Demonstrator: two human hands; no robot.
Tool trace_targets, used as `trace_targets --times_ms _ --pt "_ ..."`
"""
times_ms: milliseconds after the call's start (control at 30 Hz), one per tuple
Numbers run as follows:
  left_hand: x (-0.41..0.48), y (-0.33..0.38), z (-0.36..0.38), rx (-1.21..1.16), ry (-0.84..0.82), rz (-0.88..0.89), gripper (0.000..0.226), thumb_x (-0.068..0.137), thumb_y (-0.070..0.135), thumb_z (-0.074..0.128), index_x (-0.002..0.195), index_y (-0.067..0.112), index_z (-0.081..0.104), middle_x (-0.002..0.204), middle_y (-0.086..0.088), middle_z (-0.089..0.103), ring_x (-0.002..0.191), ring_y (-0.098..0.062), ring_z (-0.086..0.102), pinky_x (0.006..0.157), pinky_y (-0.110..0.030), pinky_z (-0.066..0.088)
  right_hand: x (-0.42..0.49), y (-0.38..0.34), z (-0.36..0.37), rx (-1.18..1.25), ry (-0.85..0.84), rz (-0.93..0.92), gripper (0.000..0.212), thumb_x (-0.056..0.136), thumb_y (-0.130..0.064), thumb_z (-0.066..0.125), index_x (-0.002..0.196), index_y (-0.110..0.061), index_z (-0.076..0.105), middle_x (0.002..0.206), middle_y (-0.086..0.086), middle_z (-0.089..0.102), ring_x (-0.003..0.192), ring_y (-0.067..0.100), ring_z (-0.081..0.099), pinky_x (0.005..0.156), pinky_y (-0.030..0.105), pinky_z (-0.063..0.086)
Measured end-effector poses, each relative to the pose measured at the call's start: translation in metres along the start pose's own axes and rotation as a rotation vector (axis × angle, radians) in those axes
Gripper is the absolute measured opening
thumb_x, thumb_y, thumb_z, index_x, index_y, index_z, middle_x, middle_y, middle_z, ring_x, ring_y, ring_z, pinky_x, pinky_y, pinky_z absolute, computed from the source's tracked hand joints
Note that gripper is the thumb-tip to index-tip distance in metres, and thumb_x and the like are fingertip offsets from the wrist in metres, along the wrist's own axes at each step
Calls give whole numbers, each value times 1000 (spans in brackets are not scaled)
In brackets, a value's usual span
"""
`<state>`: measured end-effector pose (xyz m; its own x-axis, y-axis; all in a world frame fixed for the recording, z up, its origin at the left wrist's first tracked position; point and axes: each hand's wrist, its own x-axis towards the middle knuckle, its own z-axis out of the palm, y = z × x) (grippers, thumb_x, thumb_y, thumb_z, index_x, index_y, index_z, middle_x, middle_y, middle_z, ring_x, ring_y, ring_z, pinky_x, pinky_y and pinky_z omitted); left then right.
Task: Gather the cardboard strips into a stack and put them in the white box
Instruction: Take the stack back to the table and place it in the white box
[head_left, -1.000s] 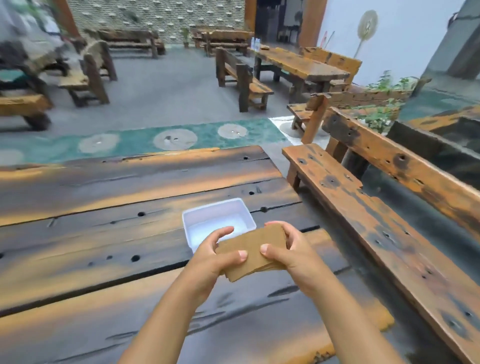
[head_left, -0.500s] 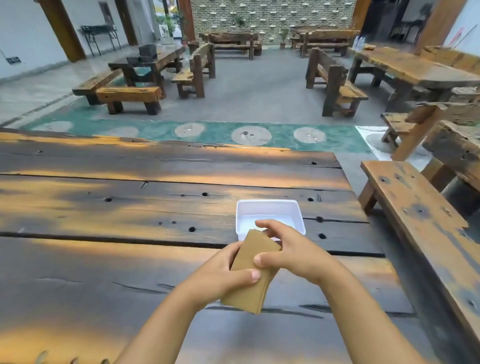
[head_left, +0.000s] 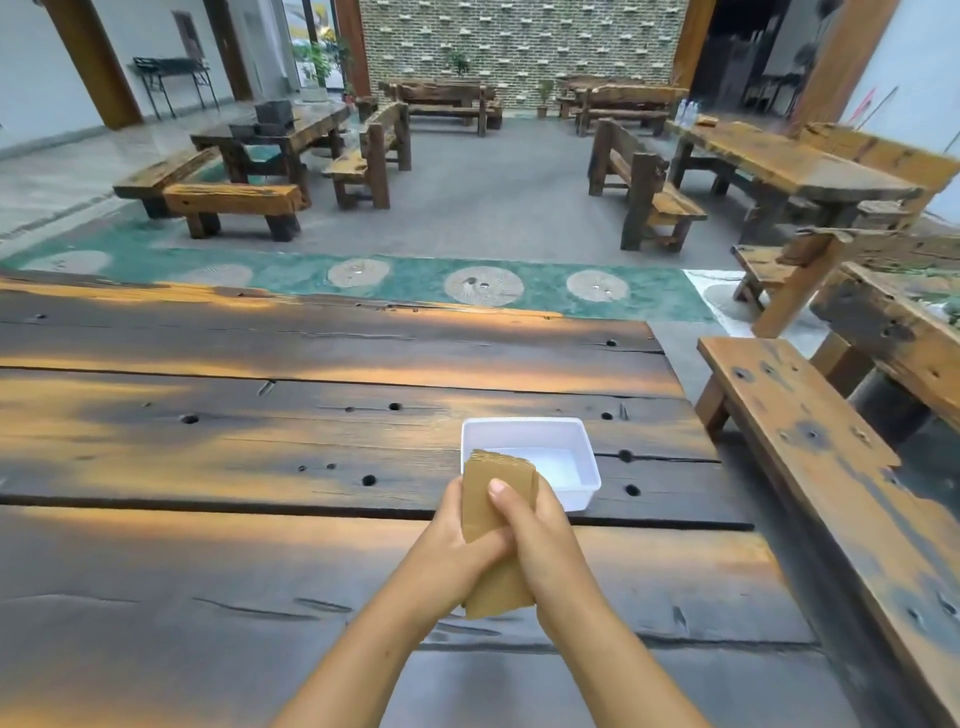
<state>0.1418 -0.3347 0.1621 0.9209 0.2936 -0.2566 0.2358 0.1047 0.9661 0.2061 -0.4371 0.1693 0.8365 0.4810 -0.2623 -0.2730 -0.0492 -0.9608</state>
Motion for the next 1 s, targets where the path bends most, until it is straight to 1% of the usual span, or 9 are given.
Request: trace_targets --times_ms 100,233,467,633,767,833,900,933,1000 --pt "4 0 0 30 20 5 60 70 45 76 124 41 49 94 23 76 85 0 75 61 -15 57 0 4 4 31 20 35 38 75 -43 63 112 -36 65 102 -8 78 93 8 75 80 28 57" --pt "6 -2 -3 -41 -13 -25 63 68 48 79 124 40 49 99 15 78 91 -9 77 66 -23 60 0 4 4 48 5 82 34 70 -41 61 103 -43 64 93 -13 78 83 4 75 67 27 57" --pt "12 -2 1 -115 -21 -43 55 72 41 77 121 37 54 103 3 80 96 -20 77 78 -41 64 -1 -6 4 34 49 53 36 71 -39 58 106 -35 67 97 -7 78 90 11 75 75 33 60" --pt "13 -3 0 -134 -27 -45 56 70 43 77 121 35 54 104 1 80 95 -21 77 73 -36 62 -4 -11 5 50 44 77 40 70 -38 58 108 -32 67 99 -3 78 90 13 74 75 35 61" --pt "16 -3 -3 -80 -33 -45 59 71 46 79 123 35 53 106 3 79 97 -19 77 76 -37 62 -4 -11 7 50 58 92 37 74 -34 57 110 -29 66 101 1 77 92 17 74 73 35 60" --pt "17 -2 -8 -34 -44 -33 58 71 47 80 122 34 54 105 5 79 97 -18 77 78 -38 63 -3 -12 6 29 28 125 42 73 -34 58 113 -27 65 105 4 77 96 19 74 83 43 62" --pt "16 0 -14 4 -69 -27 58 72 46 83 121 34 56 105 6 78 97 -17 77 79 -41 64 -2 -14 -1 -17 -32 134 50 71 -32 61 120 -21 63 112 7 75 106 23 72 98 48 56" --pt "16 2 -18 26 -88 -21 58 71 45 84 121 34 56 107 6 78 97 -17 76 79 -41 64 0 -16 -8 -56 -54 120 56 70 -31 65 124 -18 60 115 9 74 110 23 70 101 47 54" --pt "14 6 -26 100 -136 -4 60 72 41 84 123 36 54 115 4 74 99 -16 75 82 -39 63 4 -23 -22 -181 -80 71 74 66 -32 72 135 -19 49 120 7 68 114 19 66 100 38 52"
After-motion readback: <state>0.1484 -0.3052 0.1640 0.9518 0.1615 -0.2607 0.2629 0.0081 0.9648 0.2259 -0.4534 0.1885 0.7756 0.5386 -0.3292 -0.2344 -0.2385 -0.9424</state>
